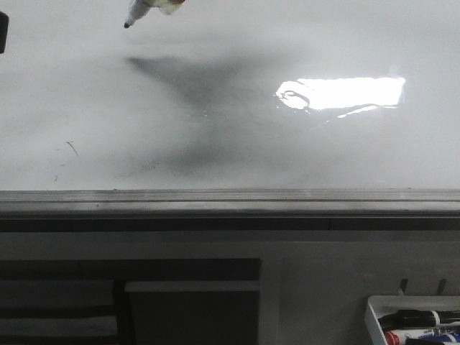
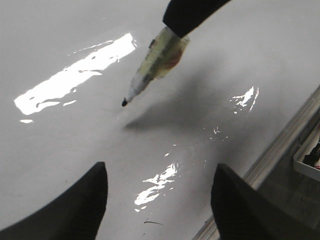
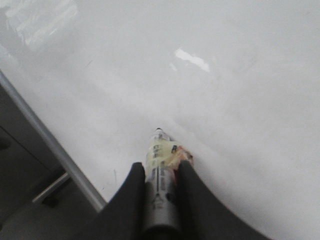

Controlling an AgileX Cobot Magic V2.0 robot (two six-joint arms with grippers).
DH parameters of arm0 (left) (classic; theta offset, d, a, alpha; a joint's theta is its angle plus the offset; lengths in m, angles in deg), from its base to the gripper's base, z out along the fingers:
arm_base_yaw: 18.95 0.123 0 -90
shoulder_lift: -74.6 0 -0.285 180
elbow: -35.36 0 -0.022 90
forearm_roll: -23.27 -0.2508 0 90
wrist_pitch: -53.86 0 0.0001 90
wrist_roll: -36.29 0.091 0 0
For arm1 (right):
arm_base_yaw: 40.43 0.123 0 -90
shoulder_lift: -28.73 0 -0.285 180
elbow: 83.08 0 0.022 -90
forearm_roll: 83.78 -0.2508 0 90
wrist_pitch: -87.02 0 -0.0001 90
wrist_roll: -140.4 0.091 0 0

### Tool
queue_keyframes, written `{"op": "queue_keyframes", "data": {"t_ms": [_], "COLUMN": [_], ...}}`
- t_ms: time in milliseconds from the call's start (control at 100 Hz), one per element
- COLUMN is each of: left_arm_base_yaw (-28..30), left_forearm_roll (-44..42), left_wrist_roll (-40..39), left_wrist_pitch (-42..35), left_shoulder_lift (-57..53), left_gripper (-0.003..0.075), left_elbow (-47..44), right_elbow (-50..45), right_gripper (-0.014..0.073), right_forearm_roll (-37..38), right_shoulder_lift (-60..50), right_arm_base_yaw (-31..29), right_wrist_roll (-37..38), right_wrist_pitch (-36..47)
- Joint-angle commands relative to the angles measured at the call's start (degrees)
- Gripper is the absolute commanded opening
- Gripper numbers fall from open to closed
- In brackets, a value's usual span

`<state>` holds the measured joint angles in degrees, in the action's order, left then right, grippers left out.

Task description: Write number 5 on whiteboard

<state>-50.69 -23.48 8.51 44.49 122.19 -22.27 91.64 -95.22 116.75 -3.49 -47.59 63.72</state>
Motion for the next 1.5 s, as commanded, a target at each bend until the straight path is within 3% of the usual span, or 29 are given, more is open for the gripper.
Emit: {"op": "queue_keyframes", "data": {"t_ms": [0, 320, 500, 680, 940, 1220, 1490], "left_arm_base_yaw": [-0.1, -0.1, -0.1, -0.1, -0.1, -0.1, -0.1], "left_forearm_roll": [1.3, 1.7, 1.7, 1.7, 1.7, 1.7, 1.7], "left_wrist_roll": [-0.6, -0.6, -0.6, -0.6, -0.6, -0.6, -0.6], "left_wrist_pitch": [-2.3, -3.2, -3.2, -3.2, -3.2, -3.2, -2.5], "left_shoulder_lift": [-0.2, -0.2, -0.2, -0.2, -0.2, -0.2, -0.2], "left_gripper": [0.0420, 0.0420, 0.0420, 0.0420, 0.0420, 0.0420, 0.0420], "left_elbow": [1.4, 1.4, 1.4, 1.4, 1.4, 1.4, 1.4], "right_elbow": [4.2, 4.2, -1.3, -1.5, -3.7, -3.1, -0.6], "right_gripper": [-0.0061, -0.0061, -0.0061, -0.0061, -0.0060, -0.0060, -0.0060], "right_forearm_roll": [0.3, -0.2, -4.6, -2.1, -2.5, -4.1, -4.1], "right_shoulder_lift": [-0.7, 4.3, 4.2, 2.8, -0.9, 4.8, -1.8], "right_arm_base_yaw": [-1.5, -4.3, -3.7, -3.9, -5.6, 1.4, 1.9], "right_wrist_roll": [-0.5, -0.5, -0.5, -0.5, -0.5, -0.5, -1.0], "right_wrist_pitch": [3.7, -2.5, -0.5, -0.1, -7.1, 3.7, 2.7]}}
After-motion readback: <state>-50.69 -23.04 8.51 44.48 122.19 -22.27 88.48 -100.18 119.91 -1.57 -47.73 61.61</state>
